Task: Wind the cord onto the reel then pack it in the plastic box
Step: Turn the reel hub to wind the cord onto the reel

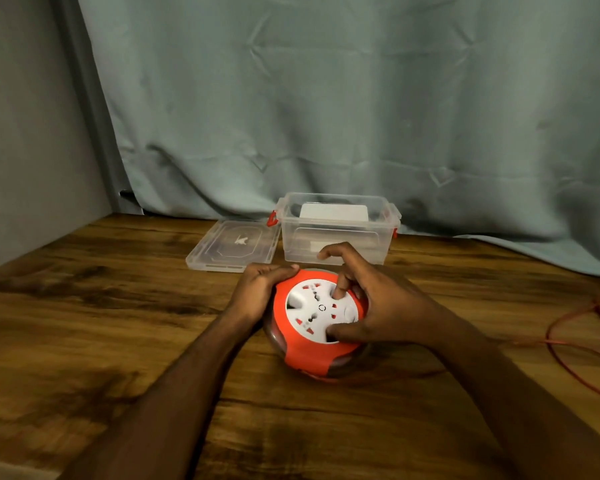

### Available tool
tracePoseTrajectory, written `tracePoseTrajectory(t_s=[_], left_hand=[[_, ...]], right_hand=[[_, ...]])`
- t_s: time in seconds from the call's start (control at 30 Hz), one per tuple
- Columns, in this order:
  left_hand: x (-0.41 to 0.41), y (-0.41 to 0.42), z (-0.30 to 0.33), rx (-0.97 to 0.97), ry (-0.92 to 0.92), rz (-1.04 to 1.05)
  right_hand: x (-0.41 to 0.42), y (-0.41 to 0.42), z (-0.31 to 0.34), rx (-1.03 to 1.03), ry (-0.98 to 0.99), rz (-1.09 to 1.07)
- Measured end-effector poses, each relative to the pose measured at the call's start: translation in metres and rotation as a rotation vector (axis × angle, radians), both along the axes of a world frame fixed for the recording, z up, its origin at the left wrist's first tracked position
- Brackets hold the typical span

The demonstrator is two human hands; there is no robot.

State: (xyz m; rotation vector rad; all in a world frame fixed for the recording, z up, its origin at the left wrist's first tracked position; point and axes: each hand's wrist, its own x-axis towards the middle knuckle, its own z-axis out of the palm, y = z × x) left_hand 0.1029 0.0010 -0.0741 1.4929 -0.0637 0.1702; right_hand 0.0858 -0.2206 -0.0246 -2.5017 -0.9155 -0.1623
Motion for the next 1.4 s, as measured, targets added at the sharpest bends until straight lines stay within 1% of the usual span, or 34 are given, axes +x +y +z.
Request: tracePoseTrajectory(t_s=[0.13, 0.23, 0.3, 0.4, 0.53, 0.6, 0.7, 0.87, 1.0, 1.07, 1.13, 1.2, 1.4], left_hand=[[0.002, 0.001, -0.002, -0.016, -0.004, 0.023], [0.002, 0.001, -0.002, -0.021, -0.003, 0.014], [0.001, 0.0, -0.001, -0.028, -0.001, 0.001], [0.0, 0.0, 0.0, -0.019, -0.002, -0.014], [-0.001, -0.002, 0.001, -0.04, -0.017, -0.01], [-0.002, -0.003, 0.002, -0.038, -0.017, -0.008], [-0.003, -0.003, 0.004, -0.015, -0.023, -0.006], [-0.004, -0.003, 0.004, -0.004, -0.019, -0.006], [-0.004, -0.003, 0.004, -0.001, -0.023, -0.001], [-0.003, -0.003, 0.003, -0.017, -0.026, -0.002], [-0.002, -0.003, 0.002, -0.022, -0.022, 0.001], [-0.001, -0.003, 0.001, -0.031, -0.017, 0.001], [0.001, -0.003, 0.0, -0.051, -0.032, 0.005]], right_hand=[[-0.007, 0.01, -0.004, -0.061, -0.136, -0.099], [-0.01, 0.019, -0.01, -0.032, -0.192, -0.169], [-0.012, 0.026, -0.015, 0.026, -0.222, -0.203], [-0.016, 0.035, -0.019, 0.082, -0.218, -0.187], [-0.014, 0.029, -0.013, 0.075, -0.248, -0.122], [-0.009, 0.02, -0.008, 0.081, -0.194, -0.043], [-0.005, 0.008, -0.001, 0.054, -0.042, 0.049], [0.0, -0.004, 0.005, -0.068, 0.055, 0.046], [0.001, -0.005, 0.004, 0.016, 0.098, 0.052], [-0.001, -0.005, 0.007, 0.022, 0.106, 0.027], [-0.004, -0.003, 0.009, -0.03, 0.063, -0.027], [-0.007, 0.0, 0.007, -0.07, -0.035, -0.069], [-0.014, 0.018, -0.006, -0.098, -0.205, -0.172]])
